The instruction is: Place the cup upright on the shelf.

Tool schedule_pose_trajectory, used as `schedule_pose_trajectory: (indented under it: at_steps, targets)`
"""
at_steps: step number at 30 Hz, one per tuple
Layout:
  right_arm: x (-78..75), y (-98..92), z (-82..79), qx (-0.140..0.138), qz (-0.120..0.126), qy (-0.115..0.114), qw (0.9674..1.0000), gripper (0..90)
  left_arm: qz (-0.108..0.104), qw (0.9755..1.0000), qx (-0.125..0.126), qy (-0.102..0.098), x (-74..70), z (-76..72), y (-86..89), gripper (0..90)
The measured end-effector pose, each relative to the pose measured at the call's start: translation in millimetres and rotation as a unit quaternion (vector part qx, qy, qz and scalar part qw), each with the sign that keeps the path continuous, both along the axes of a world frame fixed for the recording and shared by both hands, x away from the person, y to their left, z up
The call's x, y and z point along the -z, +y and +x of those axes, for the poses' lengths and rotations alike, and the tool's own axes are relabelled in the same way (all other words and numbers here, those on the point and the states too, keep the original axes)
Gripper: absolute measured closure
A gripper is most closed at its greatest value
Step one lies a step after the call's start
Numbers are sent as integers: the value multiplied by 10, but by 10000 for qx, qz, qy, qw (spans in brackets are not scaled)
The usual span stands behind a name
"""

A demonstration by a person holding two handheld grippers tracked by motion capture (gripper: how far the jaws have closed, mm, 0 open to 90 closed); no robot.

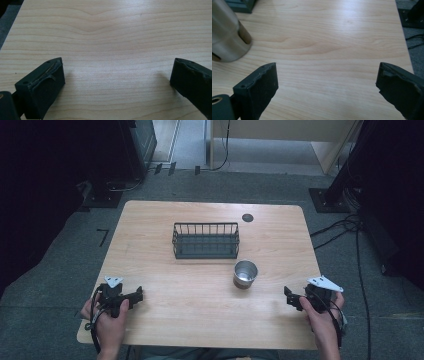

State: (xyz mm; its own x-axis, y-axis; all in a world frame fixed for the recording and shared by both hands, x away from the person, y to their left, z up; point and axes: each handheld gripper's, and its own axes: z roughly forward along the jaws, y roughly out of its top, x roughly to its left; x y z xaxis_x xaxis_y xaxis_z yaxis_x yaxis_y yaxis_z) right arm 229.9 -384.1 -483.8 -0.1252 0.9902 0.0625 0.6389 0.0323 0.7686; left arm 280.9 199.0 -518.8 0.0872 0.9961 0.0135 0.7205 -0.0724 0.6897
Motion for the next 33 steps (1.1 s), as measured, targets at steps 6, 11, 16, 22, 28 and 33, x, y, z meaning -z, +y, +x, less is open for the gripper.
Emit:
schedule_pose_trajectory:
  at_steps: [6,11,16,22,28,33]
  targets:
    - [-66,94,46,-145,28,-53,9999,36,-1,10000,1,0,0,0,0,0]
    - [-119,194,77,-273,93,-48,9996,36,-1,10000,1,-1,0,0,0,0]
    - [-153,271,107,-379,105,-65,9992,30,0,10000,2,0,0,0,0,0]
    - [-185,371,154,-460,141,-98,9988,30,0,10000,2,-1,0,0,0,0]
    - [-216,538,207,-665,129,-113,9976,30,1,10000,2,0,0,0,0,0]
    - [-234,650,242,-783,172,-124,9967,30,-6,10000,-1,0,0,0,-1,0]
